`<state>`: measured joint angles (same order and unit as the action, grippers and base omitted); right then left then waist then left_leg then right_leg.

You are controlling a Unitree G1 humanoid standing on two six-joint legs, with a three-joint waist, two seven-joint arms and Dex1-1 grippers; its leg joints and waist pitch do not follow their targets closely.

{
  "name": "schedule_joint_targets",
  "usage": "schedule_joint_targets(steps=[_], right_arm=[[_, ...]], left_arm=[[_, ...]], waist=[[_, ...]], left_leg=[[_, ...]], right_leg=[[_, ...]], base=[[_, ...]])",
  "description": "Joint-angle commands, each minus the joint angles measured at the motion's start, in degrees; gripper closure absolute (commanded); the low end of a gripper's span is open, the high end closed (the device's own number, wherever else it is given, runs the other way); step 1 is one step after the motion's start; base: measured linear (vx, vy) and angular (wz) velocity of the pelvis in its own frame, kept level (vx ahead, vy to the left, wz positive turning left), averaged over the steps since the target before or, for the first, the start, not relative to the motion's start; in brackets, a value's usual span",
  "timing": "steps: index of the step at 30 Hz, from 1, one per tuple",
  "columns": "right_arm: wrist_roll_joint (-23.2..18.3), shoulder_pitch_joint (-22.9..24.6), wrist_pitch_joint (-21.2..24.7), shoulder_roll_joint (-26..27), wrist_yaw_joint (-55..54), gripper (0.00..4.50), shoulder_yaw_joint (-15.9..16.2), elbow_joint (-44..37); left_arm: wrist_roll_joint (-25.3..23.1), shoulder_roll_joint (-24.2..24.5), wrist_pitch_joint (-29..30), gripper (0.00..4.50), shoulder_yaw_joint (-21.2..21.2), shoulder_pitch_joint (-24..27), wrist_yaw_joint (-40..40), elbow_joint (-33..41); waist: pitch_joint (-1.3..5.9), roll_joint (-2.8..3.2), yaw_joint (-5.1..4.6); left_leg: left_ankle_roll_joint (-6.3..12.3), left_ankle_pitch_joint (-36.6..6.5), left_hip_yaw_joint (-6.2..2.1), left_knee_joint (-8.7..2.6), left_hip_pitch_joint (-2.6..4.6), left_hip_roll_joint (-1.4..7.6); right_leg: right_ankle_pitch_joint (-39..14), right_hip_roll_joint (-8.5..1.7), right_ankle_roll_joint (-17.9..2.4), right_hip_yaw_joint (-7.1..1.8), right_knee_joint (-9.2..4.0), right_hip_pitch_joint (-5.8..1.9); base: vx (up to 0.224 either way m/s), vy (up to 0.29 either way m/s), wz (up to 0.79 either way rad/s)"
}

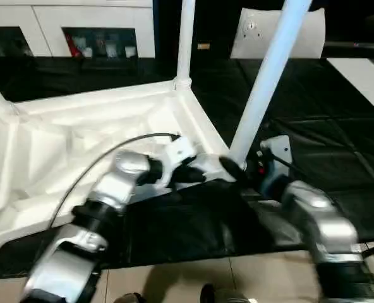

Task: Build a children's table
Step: Rotate leg to tighten

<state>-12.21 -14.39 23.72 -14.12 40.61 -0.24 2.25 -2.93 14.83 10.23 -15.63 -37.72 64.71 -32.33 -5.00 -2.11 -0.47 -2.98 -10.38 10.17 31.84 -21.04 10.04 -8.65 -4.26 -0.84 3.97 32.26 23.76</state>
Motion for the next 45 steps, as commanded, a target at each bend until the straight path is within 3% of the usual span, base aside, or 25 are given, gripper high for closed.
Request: schedule_joint_targets(steps=[1, 6, 9, 11, 14, 18, 19, 21, 22, 30, 35, 42, 45], right_arm=[[-1.4, 0.93, -0.35, -1.0, 6.48, 0.18, 4.25, -1.02], [-2.25, 1.31, -3.07, -8.2, 16.37, 0.18, 4.91, -0.2], [-3.52, 0.82, -3.52, -11.34, 21.55, 0.18, 5.02, 0.63], [-4.12, 0.56, -3.34, -12.35, 23.36, 0.33, 5.06, 0.97], [-5.63, -0.77, -3.02, -15.58, 29.67, 0.55, 5.59, 2.49], [-6.34, -1.58, -3.23, -16.78, 32.63, 0.9, 6.45, 3.48], [-6.48, -1.76, -3.19, -16.99, 33.31, 0.9, 6.71, 3.62], [-6.6, -2.02, -3.13, -17.2, 33.95, 1.21, 7.04, 3.86], [-6.73, -2.37, -2.9, -17.26, 34.54, 1.29, 7.45, 4.1], [-7.43, -3.32, -2.33, -16.91, 36.64, 1.84, 8.87, 5.12], [-7.73, -3.11, -1.85, -16.61, 37.08, 2.36, 9.47, 4.92], [-10.75, 0.88, 2.17, -14.47, 32.69, 2.43, 8.6, -0.24], [-9.88, 3.47, 4.14, -10.68, 24.53, 2.44, 8.17, -3.66]], left_arm=[[1.26, -0.37, -3.27, 4.5, -2.65, 0.11, 5.15, -0.74], [1.38, 3.04, -7.04, 4.5, -3.95, -0.51, 13.64, -2.88], [0.83, 5.01, -8.91, 4.5, -5.17, -1.2, 17.41, -4.17], [0.79, 5.64, -9.53, 4.5, -5.59, -1.37, 18.84, -4.44], [0.23, 7.63, -11.6, 4.5, -7.0, -2.03, 23.59, -5.31], [0.14, 8.03, -13.0, 4.5, -7.45, -2.57, 25.52, -6.29], [0.13, 8.14, -13.41, 4.5, -7.68, -2.68, 26.06, -6.47], [0.19, 8.2, -13.67, 4.5, -7.88, -2.83, 26.75, -6.71], [0.14, 8.37, -14.09, 4.5, -8.34, -3.02, 27.39, -6.81], [1.19, 8.77, -15.03, 4.5, -10.05, -3.53, 27.79, -6.92], [1.27, 8.9, -15.36, 4.5, -10.2, -3.46, 27.79, -6.98], [2.4, 5.7, -11.2, 4.5, -6.6, -3.2, 21.85, -6.65], [2.62, 3.28, -7.65, 4.5, -5.29, -3.09, 15.5, -6.06]], waist=[[3.73, -0.47, 0.56], [3.88, -0.4, 1.34], [3.63, -0.44, 1.89], [3.37, -0.47, 2.32], [3.42, -0.83, 2.45], [3.51, -0.78, 2.53], [3.68, -1.16, 2.6], [3.72, -0.94, 2.87], [3.83, -1.31, 2.92], [4.04, -1.35, 3.89], [3.99, -1.39, 4.01], [3.86, -1.14, 4.14], [3.44, -1.14, 4.0]], left_leg=[[7.3, -6.9, -0.57, -2.72, -0.03, 2.94], [8.9, -4.99, -0.35, -2.32, 0.44, 3.06], [7.62, -8.74, -0.45, -2.46, 0.65, 3.3], [5.78, -11.7, -0.47, -2.62, 0.97, 3.4], [4.84, -12.04, -0.57, -2.68, 0.97, 3.43], [4.8, -11.45, -0.57, -2.61, 0.75, 3.4], [4.85, -10.78, -0.48, -2.51, 0.78, 3.45], [4.98, -9.97, -0.48, -2.46, 0.77, 3.52], [5.21, -9.2, -0.42, -2.39, 0.72, 3.53], [5.97, -7.01, -0.22, -2.17, 0.74, 3.6], [5.04, -8.05, -0.28, -2.21, 0.65, 3.48], [4.93, -7.84, -0.28, -2.25, 0.73, 3.49], [3.32, -10.86, -0.46, -2.63, 1.01, 3.48]], right_leg=[[-11.75, -4.39, -12.4, -3.04, -3.06, -3.32], [-6.49, -4.08, -15.2, -2.99, -2.22, -3.29], [-12.18, -4.25, -14.38, -2.97, -2.61, -3.23], [-17.38, -4.41, -13.27, -3.06, -3.2, -2.89], [-19.37, -4.41, -12.52, -3.02, -3.28, -2.96], [-18.71, -4.46, -12.45, -2.98, -3.06, -3.1], [-18.19, -4.46, -12.47, -2.98, -2.97, -3.09], [-17.3, -4.52, -12.84, -2.99, -2.74, -3.09], [-16.15, -4.45, -13.11, -2.94, -2.59, -3.14], [-12.06, -4.38, -14.41, -2.84, -1.88, -3.2], [-14.54, -4.48, -13.4, -2.86, -2.13, -3.28], [-13.38, -4.38, -13.55, -2.95, -2.16, -3.24], [-19.4, -4.44, -11.87, -2.98, -3.0, -2.79]], base=[[0.0, 0.0, 0.0], [0.0, 0.0, 0.0], [0.0, 0.0, 0.0], [0.0, 0.0, 0.0], [0.0, 0.0, 0.0], [0.0, 0.0, 0.0], [0.0, 0.0, 0.0], [0.0, 0.0, 0.0], [0.0, 0.0, 0.0], [0.0, 0.0, 0.0], [0.0, 0.0, 0.0], [0.0, 0.0, 0.0], [0.0, 0.0, 0.0]])
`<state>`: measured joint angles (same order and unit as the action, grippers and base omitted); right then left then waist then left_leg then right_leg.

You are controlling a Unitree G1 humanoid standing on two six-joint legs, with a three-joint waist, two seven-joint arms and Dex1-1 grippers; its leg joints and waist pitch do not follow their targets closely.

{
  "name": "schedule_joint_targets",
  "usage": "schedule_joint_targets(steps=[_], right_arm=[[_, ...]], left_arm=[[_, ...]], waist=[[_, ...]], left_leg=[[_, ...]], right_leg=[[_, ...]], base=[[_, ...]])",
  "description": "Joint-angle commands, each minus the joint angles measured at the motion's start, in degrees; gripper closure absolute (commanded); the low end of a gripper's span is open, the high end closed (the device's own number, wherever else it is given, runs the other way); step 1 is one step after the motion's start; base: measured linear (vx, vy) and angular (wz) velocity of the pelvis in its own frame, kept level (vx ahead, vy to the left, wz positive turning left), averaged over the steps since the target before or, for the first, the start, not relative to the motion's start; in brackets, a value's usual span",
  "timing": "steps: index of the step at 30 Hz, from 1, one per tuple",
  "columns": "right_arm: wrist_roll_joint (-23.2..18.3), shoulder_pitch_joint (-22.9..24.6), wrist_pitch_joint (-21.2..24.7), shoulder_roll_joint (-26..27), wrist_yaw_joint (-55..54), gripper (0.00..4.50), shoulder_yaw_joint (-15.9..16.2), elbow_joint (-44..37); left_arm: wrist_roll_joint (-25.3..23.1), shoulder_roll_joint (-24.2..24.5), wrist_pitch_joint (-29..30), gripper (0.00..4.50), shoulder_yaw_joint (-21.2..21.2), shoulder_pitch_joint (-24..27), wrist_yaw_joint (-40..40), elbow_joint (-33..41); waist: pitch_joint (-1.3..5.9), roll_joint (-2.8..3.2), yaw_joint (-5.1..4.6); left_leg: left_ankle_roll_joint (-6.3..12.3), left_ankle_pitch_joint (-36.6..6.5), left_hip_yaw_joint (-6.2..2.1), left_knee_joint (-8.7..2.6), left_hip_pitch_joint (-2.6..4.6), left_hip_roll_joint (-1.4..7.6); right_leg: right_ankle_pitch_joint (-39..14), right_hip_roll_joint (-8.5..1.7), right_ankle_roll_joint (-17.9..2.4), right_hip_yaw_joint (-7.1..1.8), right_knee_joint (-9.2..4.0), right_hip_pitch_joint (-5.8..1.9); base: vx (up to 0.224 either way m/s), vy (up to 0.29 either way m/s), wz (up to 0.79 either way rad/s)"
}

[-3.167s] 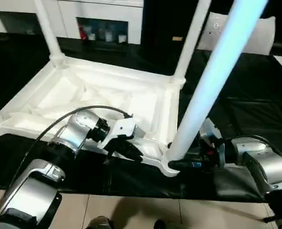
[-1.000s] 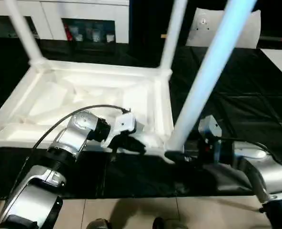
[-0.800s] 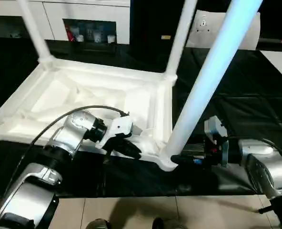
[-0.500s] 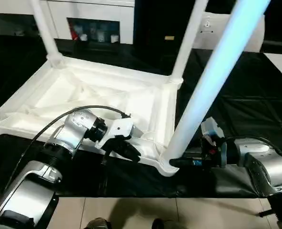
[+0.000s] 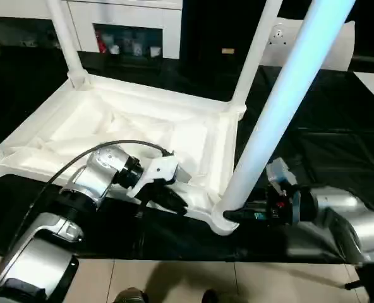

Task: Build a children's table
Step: Rotate leg to tighten

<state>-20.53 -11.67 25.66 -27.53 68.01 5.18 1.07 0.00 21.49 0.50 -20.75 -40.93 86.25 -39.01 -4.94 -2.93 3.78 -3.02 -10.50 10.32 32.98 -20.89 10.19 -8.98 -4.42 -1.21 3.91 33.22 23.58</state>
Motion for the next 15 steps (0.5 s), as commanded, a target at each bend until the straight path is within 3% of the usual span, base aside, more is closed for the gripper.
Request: schedule_joint_targets(steps=[1, 2, 4, 5, 6, 7, 8, 12, 15], right_arm=[[-1.57, 0.75, 2.2, 2.74, -2.87, 2.44, 2.75, -2.48], [0.48, 1.46, 2.9, 7.17, -10.66, 2.44, 2.49, -3.36], [1.77, 1.37, 4.02, 10.97, -16.7, 2.45, 2.0, -3.18], [2.19, 1.09, 4.94, 12.87, -19.52, 2.46, 1.74, -2.83], [2.4, 0.92, 5.6, 14.01, -21.22, 2.47, 1.58, -2.66], [3.39, 0.12, 6.69, 17.44, -26.05, 2.48, 1.16, -1.74], [4.48, -0.59, 7.53, 20.32, -30.38, 2.48, 1.0, -1.05], [6.83, -3.2, 9.09, 28.12, -42.47, 2.5, -0.85, 2.43], [8.72, -5.81, 8.48, 33.64, -50.57, 2.51, -2.82, 6.34]], left_arm=[[-0.3, -3.38, 2.08, 4.5, -0.18, 0.12, -6.04, 0.63], [0.35, -5.92, 5.45, 4.5, 0.89, 0.36, -10.49, 1.29], [0.74, -7.95, 7.44, 4.5, 1.42, 0.63, -13.36, 2.0], [0.36, -9.03, 8.13, 4.5, 1.6, 0.62, -15.06, 2.07], [0.03, -9.69, 8.57, 4.5, 1.71, 0.59, -16.15, 2.1], [-0.61, -11.66, 10.17, 4.5, 2.14, 0.28, -19.68, 2.01], [-1.06, -13.54, 11.69, 4.5, 2.66, -0.07, -23.19, 1.96], [-1.77, -18.05, 15.58, 4.5, 4.6, -1.6, -32.77, 1.53], [-2.87, -21.22, 17.74, 4.5, 6.65, -2.76, -40.77, 1.78]], waist=[[3.23, -0.34, -0.35], [2.91, -0.26, -0.78], [2.42, -0.24, -1.35], [2.41, -0.46, -2.07], [2.43, -0.46, -2.35], [2.35, -0.01, -2.76], [2.31, 0.0, -3.31], [2.21, 0.24, -4.74], [2.11, 0.59, -5.9]], left_leg=[[2.95, -11.99, -0.71, -3.85, 0.94, 3.23], [2.02, -14.16, -0.99, -4.11, 0.65, 3.04], [0.18, -18.5, -1.29, -4.19, 1.48, 2.92], [-0.68, -20.16, -1.81, -4.25, 1.27, 2.65], [-0.81, -20.62, -1.98, -4.29, 1.15, 2.61], [-0.75, -21.82, -2.18, -4.38, 1.31, 2.66], [-1.05, -23.66, -2.25, -4.34, 1.63, 2.62], [-1.33, -26.74, -2.86, -4.57, 1.59, 2.49], [-1.56, -30.07, -3.16, -4.67, 2.02, 2.55]], right_leg=[[-21.35, -4.35, -11.06, -2.82, -4.26, -2.54], [-26.51, -4.4, -9.29, -2.66, -4.73, -2.72], [-34.57, -4.45, -6.91, -2.42, -5.84, -1.77], [-39.05, -4.67, -4.91, -1.99, -6.28, -2.16], [-40.09, -4.69, -4.18, -1.85, -6.48, -2.26], [-40.48, -4.65, -3.51, -1.82, -6.74, -2.09], [-40.47, -4.52, -3.7, -1.63, -6.98, -1.67], [-40.96, -4.48, -2.92, -0.94, -7.58, -1.89], [-40.23, -4.44, -2.99, -0.27, -8.19, -1.69]], base=[[0.0, 0.0, 0.0], [0.0, 0.0, 0.0], [0.0, 0.0, 0.0], [0.0, 0.0, 0.0], [0.0, 0.0, 0.0], [-0.056, 0.04, -0.12], [0.0, 0.0, 0.0], [0.0, 0.0, 0.0], [0.0, 0.0, 0.0]])
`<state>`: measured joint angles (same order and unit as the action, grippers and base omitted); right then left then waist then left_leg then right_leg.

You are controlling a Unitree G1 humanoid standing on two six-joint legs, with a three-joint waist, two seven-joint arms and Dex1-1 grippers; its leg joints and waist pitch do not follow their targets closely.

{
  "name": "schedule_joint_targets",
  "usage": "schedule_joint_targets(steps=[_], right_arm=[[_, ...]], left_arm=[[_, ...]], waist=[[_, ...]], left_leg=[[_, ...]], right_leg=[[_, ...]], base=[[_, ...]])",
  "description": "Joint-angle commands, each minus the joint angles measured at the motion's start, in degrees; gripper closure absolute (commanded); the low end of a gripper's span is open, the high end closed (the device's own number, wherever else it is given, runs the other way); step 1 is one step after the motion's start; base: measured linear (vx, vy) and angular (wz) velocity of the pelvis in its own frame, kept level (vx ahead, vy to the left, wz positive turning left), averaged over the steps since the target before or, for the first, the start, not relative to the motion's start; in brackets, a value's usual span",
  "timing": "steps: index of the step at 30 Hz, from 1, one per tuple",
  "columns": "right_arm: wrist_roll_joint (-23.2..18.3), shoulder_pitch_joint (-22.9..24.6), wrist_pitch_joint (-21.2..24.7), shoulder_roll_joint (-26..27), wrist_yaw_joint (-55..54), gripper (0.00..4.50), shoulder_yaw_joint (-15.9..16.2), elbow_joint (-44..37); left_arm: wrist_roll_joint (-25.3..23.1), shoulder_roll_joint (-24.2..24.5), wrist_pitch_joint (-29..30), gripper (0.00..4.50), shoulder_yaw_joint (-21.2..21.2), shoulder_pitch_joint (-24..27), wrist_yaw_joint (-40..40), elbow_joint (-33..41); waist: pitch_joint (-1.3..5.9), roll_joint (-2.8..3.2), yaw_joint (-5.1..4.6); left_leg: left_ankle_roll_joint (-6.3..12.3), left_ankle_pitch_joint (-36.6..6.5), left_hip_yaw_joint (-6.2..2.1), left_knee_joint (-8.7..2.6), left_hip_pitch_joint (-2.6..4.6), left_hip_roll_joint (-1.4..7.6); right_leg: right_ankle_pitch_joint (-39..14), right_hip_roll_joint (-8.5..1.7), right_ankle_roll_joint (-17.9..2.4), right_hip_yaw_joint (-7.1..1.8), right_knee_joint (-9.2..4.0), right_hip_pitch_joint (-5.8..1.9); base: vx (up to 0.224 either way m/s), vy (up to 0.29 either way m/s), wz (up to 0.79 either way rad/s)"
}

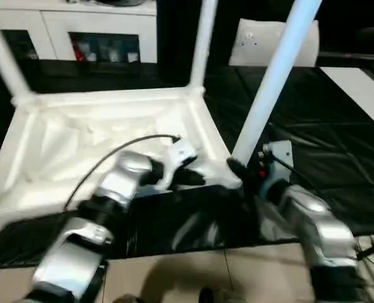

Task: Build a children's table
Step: Rotate leg to tighten

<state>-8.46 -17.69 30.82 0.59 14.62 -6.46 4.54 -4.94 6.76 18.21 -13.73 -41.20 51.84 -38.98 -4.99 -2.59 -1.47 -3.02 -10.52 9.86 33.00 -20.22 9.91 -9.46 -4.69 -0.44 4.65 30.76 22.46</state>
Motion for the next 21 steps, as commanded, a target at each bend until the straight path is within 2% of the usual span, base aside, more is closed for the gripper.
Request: schedule_joint_targets(steps=[1, 2, 3, 4, 5, 6, 7, 8, 10, 12, 13, 15, 16, 17, 18, 19, 21], right_arm=[[-3.16, -0.42, 2.43, 6.34, 1.56, 2.51, 8.57, 3.85], [-3.29, -0.86, 1.58, 7.05, 0.8, 2.51, 8.29, 4.57], [-3.29, -0.86, 1.58, 7.05, 0.8, 2.51, 8.29, 4.57], [-3.19, -0.96, 1.33, 7.36, 0.54, 2.16, 8.13, 4.68], [-2.68, -1.27, -0.12, 8.72, -0.49, 1.95, 7.37, 5.03], [-2.62, -1.25, -0.3, 8.81, -0.53, 1.81, 7.27, 5.0], [-2.4, -1.03, -1.03, 8.95, -0.6, 1.81, 6.83, 4.69], [-1.99, -0.52, -2.01, 8.34, 0.1, 1.78, 6.62, 4.07], [-1.8, 0.22, -2.66, 6.81, 1.52, 1.44, 6.94, 3.22], [-2.27, 0.98, -3.26, 5.2, 3.13, 1.33, 7.34, 2.31], [-2.93, 2.2, -4.07, 2.53, 5.96, 1.33, 7.44, 0.5], [-3.84, 4.13, -5.84, -1.56, 10.93, 0.98, 6.7, -2.22], [-3.87, 4.46, -6.01, -2.38, 11.78, 0.92, 6.36, -2.5], [-3.76, 5.03, -6.7, -3.93, 13.49, 0.87, 6.25, -2.87], [-3.48, 5.48, -7.53, -5.5, 15.04, 0.8, 6.27, -3.02], [-3.59, 5.96, -8.0, -6.92, 16.7, 0.8, 6.11, -3.27], [-4.16, 6.53, -8.33, -8.45, 19.05, 0.48, 5.88, -3.75]], left_arm=[[1.74, -6.82, 0.15, 4.5, -0.26, -2.6, -7.34, 1.83], [1.32, -7.0, 0.1, 4.5, -0.25, -2.69, -8.19, 1.88], [1.32, -7.0, 0.1, 4.5, -0.25, -2.69, -8.19, 1.88], [1.13, -7.01, 0.18, 4.5, -0.34, -2.63, -8.24, 2.0], [0.35, -6.86, 0.39, 4.5, -0.73, -2.13, -8.24, 2.84], [0.3, -6.77, 0.43, 4.5, -0.79, -2.01, -8.09, 3.02], [0.15, -6.15, 0.75, 4.5, -1.15, -1.34, -7.0, 3.94], [-0.03, -5.0, 0.51, 4.5, -1.73, -0.41, -5.18, 5.07], [0.02, -3.82, -0.11, 4.5, -2.02, 0.32, -3.57, 5.73], [0.34, -2.73, -0.54, 4.5, -2.12, 0.99, -2.06, 6.3], [0.69, -0.82, -1.99, 4.5, -2.37, 1.84, 0.57, 6.83], [1.21, 2.36, -4.31, 4.5, -2.71, 3.14, 5.15, 7.73], [1.22, 3.0, -4.9, 4.5, -2.79, 3.31, 6.09, 7.73], [1.21, 4.08, -6.52, 4.5, -3.21, 3.69, 7.98, 7.91], [1.2, 5.1, -7.59, 4.5, -3.7, 4.02, 9.85, 8.06], [1.2, 6.11, -8.02, 4.5, -4.1, 4.33, 11.45, 8.21], [1.16, 7.24, -8.74, 4.5, -4.54, 4.58, 13.17, 8.13]], waist=[[2.09, 0.22, -0.78], [1.91, 0.58, -1.02], [1.89, 0.7, -1.21], [1.76, 0.93, -1.33], [1.77, 0.98, -1.77], [1.76, 0.96, -1.88], [1.72, 0.85, -1.97], [1.65, 0.72, -2.04], [1.63, 0.69, -2.01], [1.78, 0.65, -1.83], [2.03, 0.67, -1.63], [2.18, 0.6, -0.97], [2.43, 0.28, -0.94], [2.79, 0.15, -0.77], [3.03, 0.05, -0.63], [3.08, -0.11, -0.35], [3.02, -0.38, 0.36]], left_leg=[[-1.3, -31.23, -2.7, -4.77, 1.54, 2.8], [-1.05, -33.19, -2.7, -4.88, 1.98, 2.96], [-1.1, -34.14, -2.79, -5.01, 2.01, 3.07], [-1.33, -35.73, -3.01, -5.33, 1.95, 3.22], [-1.76, -37.3, -3.12, -5.54, 2.1, 3.41], [-1.83, -37.46, -3.14, -5.73, 1.88, 3.45], [-1.89, -37.74, -3.13, -5.84, 1.81, 3.46], [-1.95, -37.09, -3.15, -5.56, 1.85, 3.16], [-1.52, -34.85, -3.04, -5.32, 1.64, 2.99], [-1.11, -32.53, -3.01, -5.42, 1.03, 3.08], [-0.8, -29.94, -2.9, -5.51, 0.52, 3.2], [0.23, -26.72, -2.38, -5.5, 0.42, 3.42], [1.2, -23.66, -2.06, -5.56, -0.18, 3.5], [2.19, -19.77, -1.72, -5.36, -0.59, 3.49], [2.66, -17.68, -1.57, -5.15, -0.78, 3.46], [3.9, -15.14, -1.13, -4.9, -1.02, 3.32], [5.17, -15.05, -0.44, -4.25, -0.39, 3.05]], right_leg=[[-39.26, -4.0, -3.18, -0.44, -6.15, -0.78], [-38.46, -4.19, -2.71, 0.36, -6.58, -0.81], [-38.01, -4.22, -2.52, 0.7, -6.71, -0.99], [-37.28, -4.26, -2.18, 0.99, -6.75, -1.26], [-35.43, -4.44, -2.62, 1.17, -6.66, -1.36], [-34.66, -4.48, -2.85, 1.04, -6.35, -1.52], [-34.8, -4.66, -3.04, 0.99, -6.42, -1.48], [-37.29, -5.19, -2.73, 0.99, -6.75, -1.31], [-39.13, -5.6, -2.47, 0.82, -6.97, -1.27], [-37.89, -5.82, -2.79, 0.32, -6.65, -1.51], [-35.41, -5.86, -3.71, -0.24, -6.11, -1.66], [-30.79, -5.79, -5.28, -1.03, -5.53, -1.46], [-26.9, -5.67, -6.9, -1.37, -4.8, -1.93], [-22.41, -5.64, -8.69, -1.71, -4.04, -2.09], [-19.77, -5.62, -9.59, -1.84, -3.59, -2.17], [-16.76, -5.27, -10.56, -2.11, -3.0, -2.05], [-20.87, -5.27, -10.85, -2.57, -3.29, -1.36]], base=[[0.0, 0.0, 0.0], [0.0, 0.0, 0.0], [0.0, 0.0, 0.0], [0.0, 0.0, 0.0], [0.0, 0.0, 0.0], [0.0, 0.0, 0.0], [0.0, 0.0, 0.0], [0.0, 0.0, 0.0], [0.0, 0.0, 0.0], [0.0, 0.0, 0.0], [0.0, 0.0, 0.0], [0.0, 0.0, 0.0], [0.0, 0.0, 0.0], [0.0, 0.0, 0.0], [0.0, 0.0, 0.0], [0.038, -0.062, 0.03], [0.043, -0.071, 0.05]])
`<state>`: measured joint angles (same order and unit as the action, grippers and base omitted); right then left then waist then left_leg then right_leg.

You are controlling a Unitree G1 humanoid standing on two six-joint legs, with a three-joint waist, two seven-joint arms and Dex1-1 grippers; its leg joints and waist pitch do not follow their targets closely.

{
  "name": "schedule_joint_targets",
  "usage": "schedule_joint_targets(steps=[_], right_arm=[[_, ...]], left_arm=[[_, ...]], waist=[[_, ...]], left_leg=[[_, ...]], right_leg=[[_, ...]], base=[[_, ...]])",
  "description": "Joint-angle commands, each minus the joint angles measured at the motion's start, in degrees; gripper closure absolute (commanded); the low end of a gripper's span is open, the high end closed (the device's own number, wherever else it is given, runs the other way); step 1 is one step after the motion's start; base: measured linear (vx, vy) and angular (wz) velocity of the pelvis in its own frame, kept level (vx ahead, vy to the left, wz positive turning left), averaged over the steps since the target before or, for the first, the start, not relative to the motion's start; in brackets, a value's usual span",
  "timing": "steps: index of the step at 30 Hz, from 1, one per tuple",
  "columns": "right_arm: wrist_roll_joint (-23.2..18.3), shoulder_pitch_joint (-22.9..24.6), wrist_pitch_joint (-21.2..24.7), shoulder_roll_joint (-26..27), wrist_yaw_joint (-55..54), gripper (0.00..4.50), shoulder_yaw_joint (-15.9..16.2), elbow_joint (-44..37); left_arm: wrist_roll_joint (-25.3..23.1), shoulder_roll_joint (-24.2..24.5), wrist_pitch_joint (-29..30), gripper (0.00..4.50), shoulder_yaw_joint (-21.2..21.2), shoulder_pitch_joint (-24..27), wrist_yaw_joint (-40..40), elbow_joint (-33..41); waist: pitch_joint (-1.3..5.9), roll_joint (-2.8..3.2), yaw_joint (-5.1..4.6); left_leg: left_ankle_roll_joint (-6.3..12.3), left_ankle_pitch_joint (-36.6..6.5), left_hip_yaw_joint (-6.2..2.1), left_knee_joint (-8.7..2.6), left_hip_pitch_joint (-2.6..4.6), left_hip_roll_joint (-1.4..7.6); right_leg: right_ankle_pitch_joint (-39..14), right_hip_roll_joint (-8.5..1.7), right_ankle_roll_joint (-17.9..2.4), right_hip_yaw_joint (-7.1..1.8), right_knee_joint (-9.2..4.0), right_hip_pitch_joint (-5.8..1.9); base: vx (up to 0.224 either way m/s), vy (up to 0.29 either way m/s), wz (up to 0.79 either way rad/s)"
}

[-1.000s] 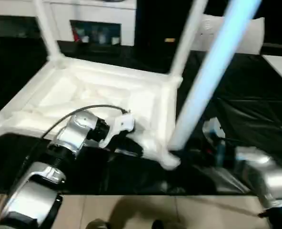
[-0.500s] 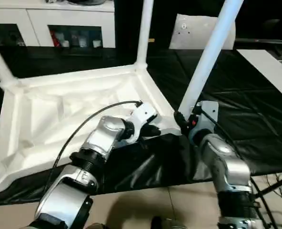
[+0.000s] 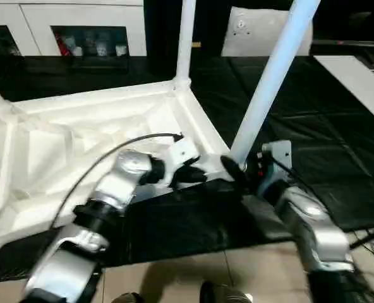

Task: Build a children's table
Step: Rotate leg to tighten

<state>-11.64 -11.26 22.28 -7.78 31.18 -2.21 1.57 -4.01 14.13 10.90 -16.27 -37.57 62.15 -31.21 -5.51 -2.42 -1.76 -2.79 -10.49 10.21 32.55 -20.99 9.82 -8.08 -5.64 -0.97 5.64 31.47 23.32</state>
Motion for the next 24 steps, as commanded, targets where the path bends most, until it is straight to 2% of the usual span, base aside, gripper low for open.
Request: schedule_joint_targets(steps=[1, 2, 3, 6, 7, 9, 11, 14, 15, 18, 21, 23, 24], right_arm=[[-1.48, 0.63, -0.13, -1.96, 5.23, 0.48, 1.68, -1.42], [-1.82, 0.98, -0.41, -3.32, 7.11, 0.32, 1.78, -1.85], [-2.35, 1.39, -1.28, -6.44, 10.47, 0.32, 2.14, -2.14], [-2.67, 1.51, -2.89, -11.41, 16.35, 0.04, 2.82, -1.84], [-2.67, 1.51, -2.89, -11.41, 16.35, 0.01, 2.82, -1.84], [-4.01, 0.78, -3.18, -15.68, 23.41, 0.01, 3.66, -1.5], [-3.58, 0.05, -4.75, -17.78, 27.04, 0.01, 4.49, -0.72], [-5.05, -0.39, -3.82, -19.31, 30.93, 0.01, 5.03, -0.68], [-6.2, -0.77, -3.18, -20.53, 33.63, 0.29, 5.65, -0.49], [-7.05, -1.43, -3.69, -22.09, 36.86, 0.42, 6.98, 0.26], [-7.81, -2.26, -2.88, -23.16, 41.03, 0.76, 8.46, 1.01], [-8.08, -2.68, -2.62, -23.7, 42.94, 0.8, 9.34, 1.25], [-8.13, -2.76, -2.52, -23.74, 43.17, 0.99, 9.46, 1.28]], left_arm=[[0.24, 1.06, -3.01, 4.5, -2.45, 1.09, 5.17, -0.03], [0.26, 1.88, -4.2, 4.5, -2.77, 1.18, 6.83, -0.32], [0.23, 3.6, -5.88, 4.5, -3.58, 1.03, 9.85, -1.05], [0.29, 5.82, -8.21, 4.5, -4.64, 0.23, 14.54, -2.72], [0.29, 5.82, -8.21, 4.5, -4.64, 0.23, 14.54, -2.72], [1.3, 7.25, -9.81, 4.5, -5.34, -0.93, 19.81, -3.91], [1.12, 8.17, -11.24, 4.5, -6.33, -1.59, 22.63, -4.5], [0.91, 8.7, -12.69, 4.5, -7.01, -2.04, 24.74, -5.16], [0.66, 9.05, -13.47, 4.5, -7.55, -2.38, 26.12, -5.63], [0.66, 9.27, -14.48, 4.5, -8.17, -2.98, 27.94, -6.45], [1.06, 9.45, -15.28, 4.5, -9.25, -3.58, 30.08, -7.07], [1.78, 9.78, -15.59, 4.5, -10.37, -3.85, 30.35, -7.06], [1.92, 9.84, -15.63, 4.5, -10.58, -3.89, 30.35, -7.02]], waist=[[3.71, -0.51, 1.02], [3.82, -0.49, 1.23], [4.09, -0.61, 1.78], [4.01, -0.4, 2.69], [3.92, -0.61, 2.88], [4.05, -0.45, 3.25], [4.07, -0.5, 3.64], [4.04, -0.43, 3.79], [4.02, -0.42, 3.89], [3.98, -0.56, 4.06], [4.09, -0.72, 4.2], [4.09, -0.61, 4.41], [4.09, -0.58, 4.51]], left_leg=[[5.0, -13.82, -0.78, -3.68, 0.34, 3.14], [5.26, -12.45, -0.7, -3.61, 0.11, 3.16], [6.06, -8.53, -0.58, -3.35, -0.17, 3.16], [7.2, -5.85, -0.27, -3.12, 0.06, 3.22], [7.08, -6.41, -0.3, -3.05, -0.07, 3.18], [6.8, -6.68, -0.34, -3.02, 0.27, 3.29], [6.91, -6.17, -0.41, -3.04, 0.49, 3.57], [6.46, -7.62, -0.47, -3.09, 0.71, 3.71], [6.33, -7.97, -0.42, -3.1, 0.83, 3.74], [5.67, -9.36, -0.44, -3.13, 0.85, 3.75], [5.25, -9.27, -0.49, -3.05, 0.68, 3.73], [5.29, -8.8, -0.45, -3.02, 0.72, 3.84], [5.29, -8.71, -0.46, -3.0, 0.72, 3.85]], right_leg=[[-22.12, -4.36, -10.34, -3.63, -3.85, -2.46], [-21.09, -4.21, -10.4, -3.74, -3.58, -2.57], [-15.74, -3.74, -11.04, -3.72, -2.65, -2.79], [-10.84, -3.41, -12.22, -3.74, -1.97, -2.72], [-11.16, -3.39, -12.39, -3.68, -1.83, -2.89], [-12.46, -3.39, -12.42, -3.6, -1.78, -2.97], [-11.23, -3.29, -13.22, -3.58, -1.45, -2.95], [-11.86, -3.34, -13.94, -3.57, -1.47, -2.95], [-12.26, -3.35, -13.95, -3.6, -1.57, -2.82], [-13.93, -3.49, -13.97, -3.65, -1.72, -2.93], [-14.81, -3.58, -13.69, -3.59, -1.67, -3.11], [-14.44, -3.5, -13.69, -3.57, -1.54, -3.04], [-14.28, -3.49, -13.77, -3.55, -1.47, -3.05]], base=[[0.06, -0.088, 0.05], [0.06, -0.088, 0.05], [0.053, -0.079, 0.0], [0.016, -0.021, 0.0], [0.05, -0.046, 0.01], [0.0, 0.0, 0.0], [0.0, 0.0, 0.0], [0.0, 0.0, 0.0], [0.0, 0.0, 0.0], [0.0, 0.0, 0.0], [0.0, 0.0, 0.0], [0.0, 0.0, 0.0], [0.0, 0.0, 0.0]])
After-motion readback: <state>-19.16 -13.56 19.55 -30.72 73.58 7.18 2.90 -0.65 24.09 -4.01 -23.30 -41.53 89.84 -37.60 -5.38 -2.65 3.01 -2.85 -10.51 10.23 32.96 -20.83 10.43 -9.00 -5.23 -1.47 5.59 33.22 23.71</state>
